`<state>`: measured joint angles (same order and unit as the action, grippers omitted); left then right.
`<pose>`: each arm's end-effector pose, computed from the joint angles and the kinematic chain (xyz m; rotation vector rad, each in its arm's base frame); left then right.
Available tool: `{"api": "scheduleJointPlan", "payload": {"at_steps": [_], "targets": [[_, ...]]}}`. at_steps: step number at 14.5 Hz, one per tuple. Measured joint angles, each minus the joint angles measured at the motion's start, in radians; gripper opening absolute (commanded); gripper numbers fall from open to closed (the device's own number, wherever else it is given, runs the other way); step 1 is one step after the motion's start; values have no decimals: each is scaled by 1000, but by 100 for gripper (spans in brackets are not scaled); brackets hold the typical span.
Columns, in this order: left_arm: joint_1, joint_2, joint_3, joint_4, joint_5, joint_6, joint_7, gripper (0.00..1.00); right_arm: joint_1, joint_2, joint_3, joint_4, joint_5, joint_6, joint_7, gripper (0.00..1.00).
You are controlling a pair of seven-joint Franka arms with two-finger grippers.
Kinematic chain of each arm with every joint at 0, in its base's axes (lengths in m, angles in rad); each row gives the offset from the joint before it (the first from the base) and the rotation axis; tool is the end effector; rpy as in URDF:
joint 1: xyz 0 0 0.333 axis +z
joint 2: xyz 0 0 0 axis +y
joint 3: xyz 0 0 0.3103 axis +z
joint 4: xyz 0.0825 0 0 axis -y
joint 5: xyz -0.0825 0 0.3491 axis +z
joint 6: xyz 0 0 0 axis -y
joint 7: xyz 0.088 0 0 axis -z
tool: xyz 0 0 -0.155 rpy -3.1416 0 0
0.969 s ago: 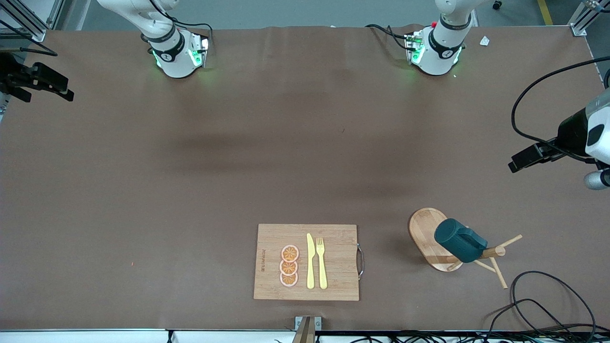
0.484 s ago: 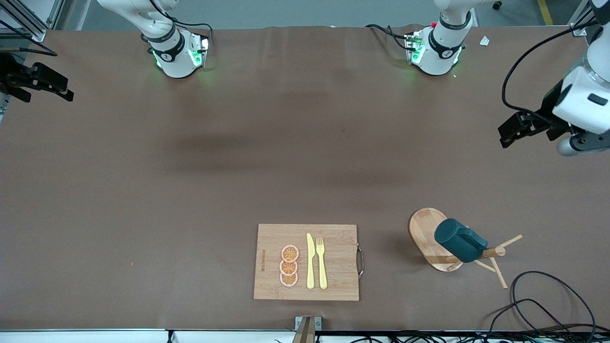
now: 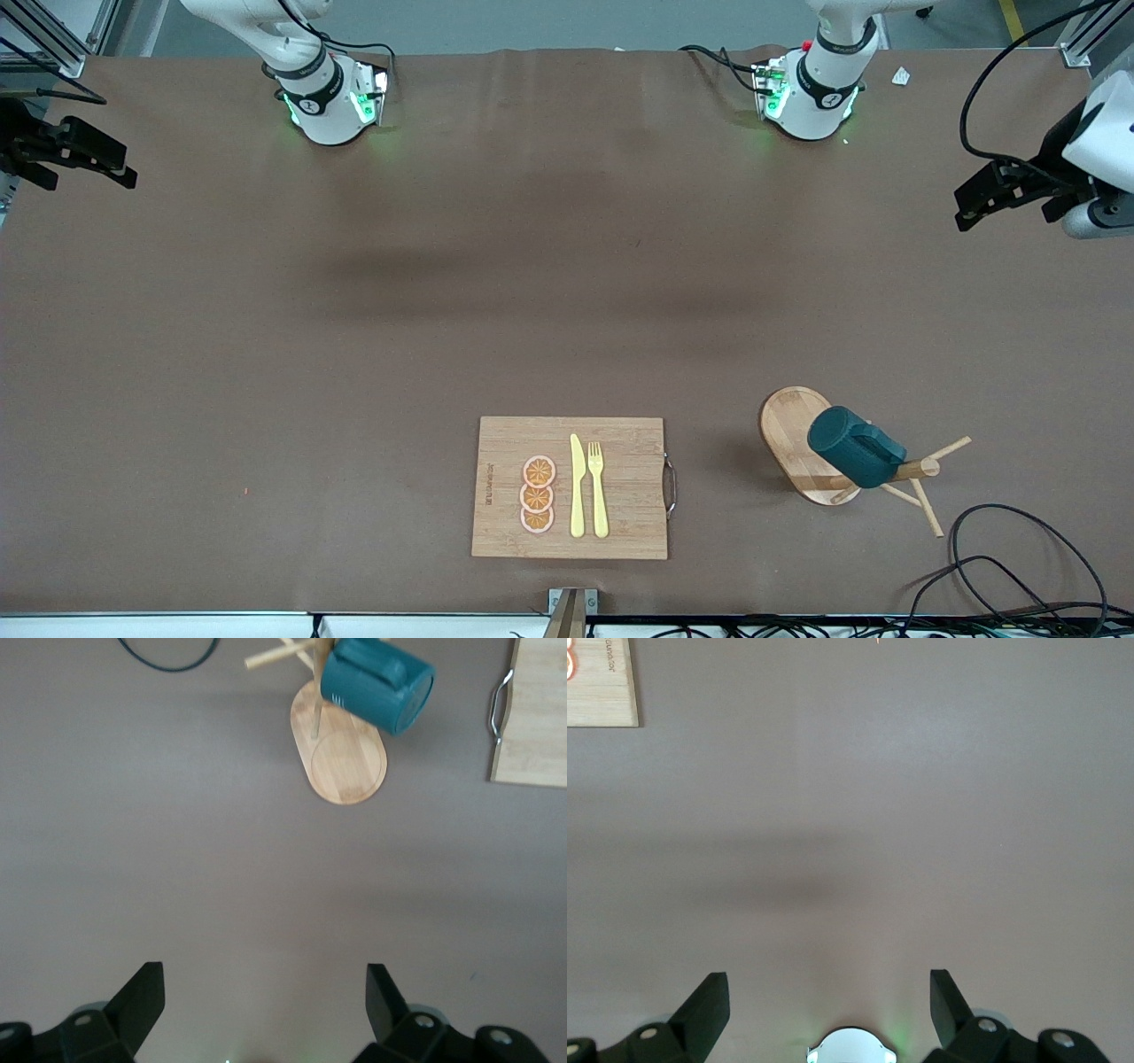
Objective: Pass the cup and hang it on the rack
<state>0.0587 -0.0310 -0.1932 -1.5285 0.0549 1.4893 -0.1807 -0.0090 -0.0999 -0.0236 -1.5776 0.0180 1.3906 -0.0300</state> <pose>0.4983 -0.0600 0.5978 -3.0793 -0.0778 -0.0013 0.4651 -0.0127 0.6025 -3.1158 -0.0001 0.1348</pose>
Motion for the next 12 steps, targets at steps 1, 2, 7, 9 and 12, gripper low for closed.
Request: {"api": "scheduleJointPlan", "payload": {"at_steps": [1,2,7,9,12], "targets": [[-8,-23,6,-29,-2,0,0,100,0,0,0,0,0,0,0,100],[-11,-44,6,-55,-12,0,0,100,0,0,0,0,0,0,0,100],[-4,-89,15,-93,-41,-1,0,100,0,0,0,0,0,0,0,100],[0,-89,20,-93,-42,-1,1,100,0,0,0,0,0,0,0,100],[1,-89,22,-88,-43,-1,1,100,0,0,0,0,0,0,0,100]]}}
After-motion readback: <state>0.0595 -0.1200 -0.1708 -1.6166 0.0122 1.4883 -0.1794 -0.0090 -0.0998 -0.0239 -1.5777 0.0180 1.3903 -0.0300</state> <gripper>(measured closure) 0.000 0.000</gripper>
